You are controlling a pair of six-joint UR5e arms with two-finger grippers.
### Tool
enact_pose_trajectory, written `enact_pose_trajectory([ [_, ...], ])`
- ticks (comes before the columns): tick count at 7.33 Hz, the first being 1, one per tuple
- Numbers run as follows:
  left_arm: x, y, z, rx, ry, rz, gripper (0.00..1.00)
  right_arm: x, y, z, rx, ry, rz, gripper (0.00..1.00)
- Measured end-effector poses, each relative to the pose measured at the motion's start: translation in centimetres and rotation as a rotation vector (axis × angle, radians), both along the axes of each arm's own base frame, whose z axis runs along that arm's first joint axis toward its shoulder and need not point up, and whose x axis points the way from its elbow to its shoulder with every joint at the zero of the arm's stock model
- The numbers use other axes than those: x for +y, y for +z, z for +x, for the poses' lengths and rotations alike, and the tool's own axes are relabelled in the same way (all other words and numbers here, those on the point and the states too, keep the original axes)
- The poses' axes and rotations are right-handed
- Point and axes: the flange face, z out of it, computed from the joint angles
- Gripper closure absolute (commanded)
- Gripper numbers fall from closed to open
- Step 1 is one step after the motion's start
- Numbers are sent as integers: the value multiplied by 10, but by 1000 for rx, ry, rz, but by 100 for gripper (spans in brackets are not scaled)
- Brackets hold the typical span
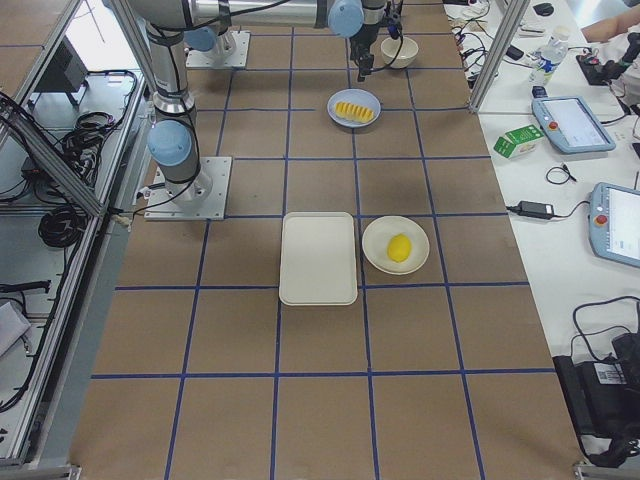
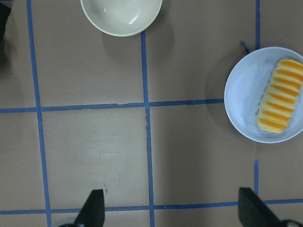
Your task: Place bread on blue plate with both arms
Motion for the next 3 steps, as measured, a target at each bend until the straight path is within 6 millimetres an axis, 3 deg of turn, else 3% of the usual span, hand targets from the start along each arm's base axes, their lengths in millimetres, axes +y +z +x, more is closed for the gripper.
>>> enact_pose_trajectory([
  [1,1,1,0,0,0,-2,0,3,14,-27,0,-16,8,0],
  [3,3,3,0,1,0,-6,0,7,35,-54,25,-37,-17,0],
])
